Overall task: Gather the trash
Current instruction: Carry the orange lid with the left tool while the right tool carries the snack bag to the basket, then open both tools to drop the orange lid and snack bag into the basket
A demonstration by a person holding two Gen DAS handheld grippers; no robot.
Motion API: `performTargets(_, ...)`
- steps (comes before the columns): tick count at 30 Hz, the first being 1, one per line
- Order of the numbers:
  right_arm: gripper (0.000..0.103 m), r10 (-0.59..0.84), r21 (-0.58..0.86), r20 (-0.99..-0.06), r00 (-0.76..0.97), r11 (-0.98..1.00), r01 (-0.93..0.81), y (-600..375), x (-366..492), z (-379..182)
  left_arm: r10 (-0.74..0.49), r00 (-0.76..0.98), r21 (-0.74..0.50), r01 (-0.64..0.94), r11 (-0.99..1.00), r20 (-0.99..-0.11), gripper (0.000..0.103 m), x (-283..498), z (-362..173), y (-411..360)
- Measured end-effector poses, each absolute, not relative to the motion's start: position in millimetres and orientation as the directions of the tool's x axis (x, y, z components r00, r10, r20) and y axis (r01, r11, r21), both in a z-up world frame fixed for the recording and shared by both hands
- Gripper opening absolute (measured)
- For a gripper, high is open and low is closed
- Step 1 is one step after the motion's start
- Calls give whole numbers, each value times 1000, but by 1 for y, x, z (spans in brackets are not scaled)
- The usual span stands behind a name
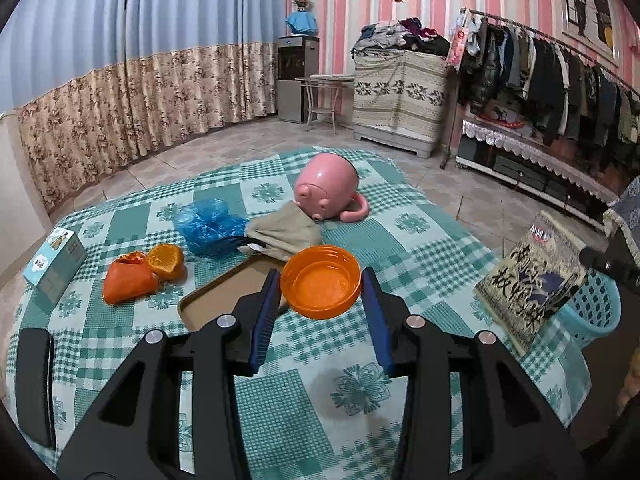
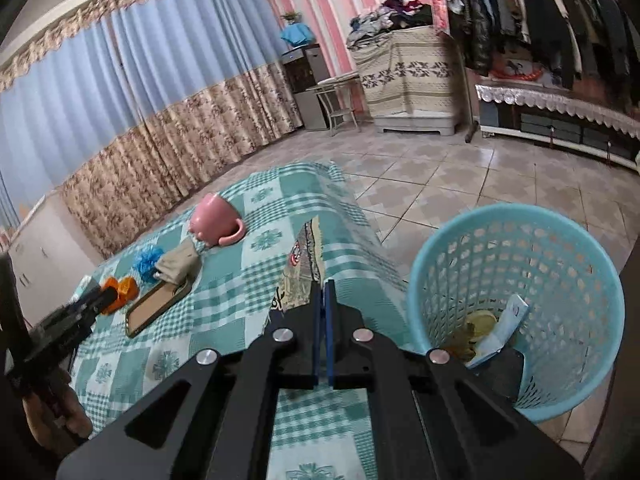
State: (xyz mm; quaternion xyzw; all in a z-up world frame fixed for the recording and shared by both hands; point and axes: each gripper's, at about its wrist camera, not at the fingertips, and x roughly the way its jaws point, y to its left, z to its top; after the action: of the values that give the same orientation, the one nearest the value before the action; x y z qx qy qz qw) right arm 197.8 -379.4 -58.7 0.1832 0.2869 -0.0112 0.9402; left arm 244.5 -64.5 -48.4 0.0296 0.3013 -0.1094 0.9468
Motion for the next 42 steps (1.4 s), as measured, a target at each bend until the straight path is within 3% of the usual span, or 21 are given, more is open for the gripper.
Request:
performTargets(5, 2, 68, 361, -499, 864, 923, 136, -394, 190, -43, -190, 807, 28, 247, 969, -559, 40, 248, -38, -79)
performTargets(12, 2, -83, 307, -467, 880, 918, 250, -441, 168, -21, -269, 803, 6, 321, 947, -533, 40, 258, -20, -119)
performTargets(22, 2, -184, 299, -516, 837, 877, 377, -505, 143, -46, -450, 688, -37, 526, 850, -569, 40, 264, -39, -249)
performTargets(32, 2, -243, 274, -544, 803, 853, 444, -543, 139, -64, -540, 585, -29, 661, 750, -605, 40, 262, -63, -351)
performTargets(42, 2, -241, 315, -555, 796, 825, 469, -554, 143, -79, -539, 586, 16, 686, 727, -605, 40, 273, -64, -388)
